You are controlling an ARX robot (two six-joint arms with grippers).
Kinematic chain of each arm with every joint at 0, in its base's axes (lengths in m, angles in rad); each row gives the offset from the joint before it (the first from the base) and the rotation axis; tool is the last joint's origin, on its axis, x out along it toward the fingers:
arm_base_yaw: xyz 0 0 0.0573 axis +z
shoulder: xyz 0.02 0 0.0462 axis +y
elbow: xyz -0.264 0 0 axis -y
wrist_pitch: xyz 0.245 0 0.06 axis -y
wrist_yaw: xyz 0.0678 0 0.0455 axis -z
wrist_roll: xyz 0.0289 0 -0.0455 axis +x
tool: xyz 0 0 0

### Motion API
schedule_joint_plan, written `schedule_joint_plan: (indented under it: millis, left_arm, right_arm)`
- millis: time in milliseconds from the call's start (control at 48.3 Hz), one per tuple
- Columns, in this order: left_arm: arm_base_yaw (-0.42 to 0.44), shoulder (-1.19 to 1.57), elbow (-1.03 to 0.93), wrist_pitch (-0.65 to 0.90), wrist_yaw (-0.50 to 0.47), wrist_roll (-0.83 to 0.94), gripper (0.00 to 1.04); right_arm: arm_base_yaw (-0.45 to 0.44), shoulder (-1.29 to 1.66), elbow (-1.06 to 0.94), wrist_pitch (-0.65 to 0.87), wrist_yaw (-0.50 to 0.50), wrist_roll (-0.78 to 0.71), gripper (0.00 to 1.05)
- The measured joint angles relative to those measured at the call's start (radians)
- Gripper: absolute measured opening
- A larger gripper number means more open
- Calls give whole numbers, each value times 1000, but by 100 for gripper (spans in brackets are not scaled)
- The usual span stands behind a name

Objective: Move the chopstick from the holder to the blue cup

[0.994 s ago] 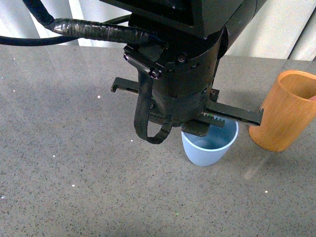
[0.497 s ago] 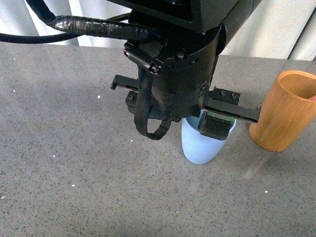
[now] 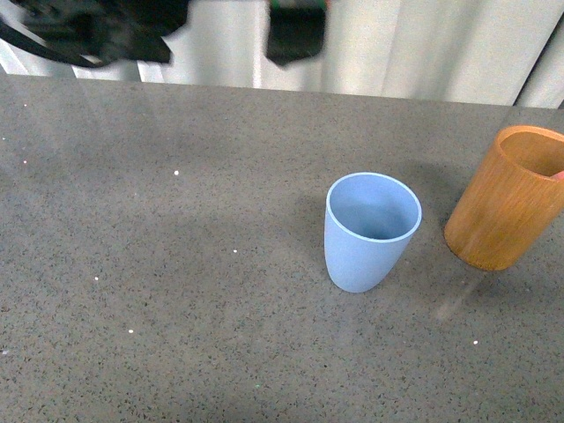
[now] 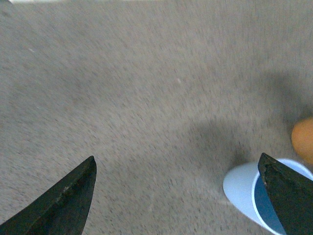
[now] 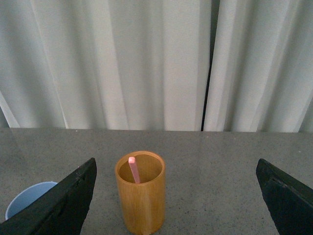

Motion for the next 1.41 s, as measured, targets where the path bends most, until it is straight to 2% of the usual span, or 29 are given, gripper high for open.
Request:
schedule_joint_plan:
  millis: [104,145,207,331,373,435,539,829,1098,1201,1409]
  left_arm:
    - [110,-219,-193,257,-101,22,98]
    - [158,-311,-277,337,-114,22,98]
    - [193,-394,-351,363,-129,21,98]
    - [206,-410,-370,364,-129,21,98]
    - [208,-400,-409,460,-89,63,93]
    - [225,-412,-540,735,-37,159,79]
    - [257,-481,-661,896,-8,213,61]
    - [344,-670,-887,932,73,248,4]
    - [386,-796,-979,901,105,252,4]
    - [447,-856,-1010,871,184,253,4]
    - [467,-949,-1047,818,185,253,4]
  right_arm:
    - [0,0,0,0,0,0,95]
    - [0,0,0,0,0,0,95]
    - [0,0,0,0,0,0,95]
    - [0,0,0,0,-1,0,95]
    - [0,0,0,0,-2,0,95]
    - [0,0,0,0,1,0,95]
    - [0,0,0,0,1,0,95]
    - [0,0,0,0,0,0,95]
    - [0,0,0,0,0,0,95]
    - [0,0,0,0,0,0,95]
    - [0,0,0,0,0,0,95]
